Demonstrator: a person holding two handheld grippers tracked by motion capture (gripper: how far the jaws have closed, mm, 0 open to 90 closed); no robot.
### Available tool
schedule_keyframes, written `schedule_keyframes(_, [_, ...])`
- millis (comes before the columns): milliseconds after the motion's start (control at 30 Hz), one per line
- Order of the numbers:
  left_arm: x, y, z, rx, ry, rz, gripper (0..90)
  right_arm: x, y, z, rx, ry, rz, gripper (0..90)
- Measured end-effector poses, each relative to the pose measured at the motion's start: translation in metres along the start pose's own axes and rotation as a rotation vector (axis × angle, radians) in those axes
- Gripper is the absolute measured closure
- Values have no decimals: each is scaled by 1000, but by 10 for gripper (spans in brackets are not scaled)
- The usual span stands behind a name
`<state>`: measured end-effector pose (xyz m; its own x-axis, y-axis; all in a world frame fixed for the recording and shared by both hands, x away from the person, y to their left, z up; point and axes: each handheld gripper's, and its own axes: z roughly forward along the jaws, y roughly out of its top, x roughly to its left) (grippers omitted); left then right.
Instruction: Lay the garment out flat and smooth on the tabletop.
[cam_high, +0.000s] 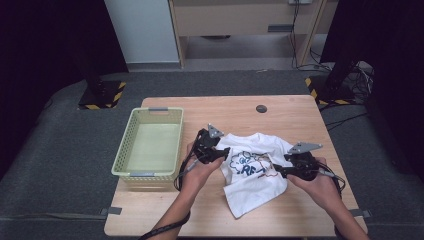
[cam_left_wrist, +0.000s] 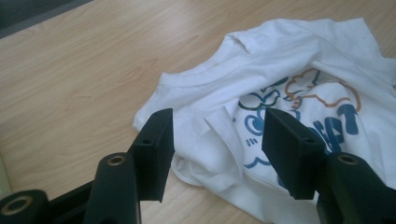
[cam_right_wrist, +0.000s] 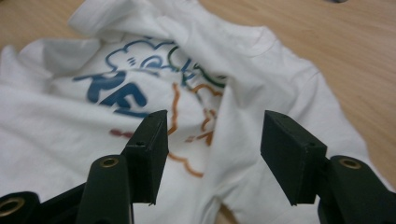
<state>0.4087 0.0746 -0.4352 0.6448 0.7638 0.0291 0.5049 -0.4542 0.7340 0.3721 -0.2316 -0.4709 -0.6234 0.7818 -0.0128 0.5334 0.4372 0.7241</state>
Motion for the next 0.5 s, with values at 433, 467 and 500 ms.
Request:
schedule_keyframes(433, [-8,-28,11,26,-3,-12,435,29,-44,3,40,76,5,405])
schedule_keyframes(467, [-9,-29,12,27,-3,-13,435,31,-46,4,47,81,-1,401])
schedule_keyframes(500, [-9,-30,12,29,-2,-13,434,32,-47,5,50,83,-9,398])
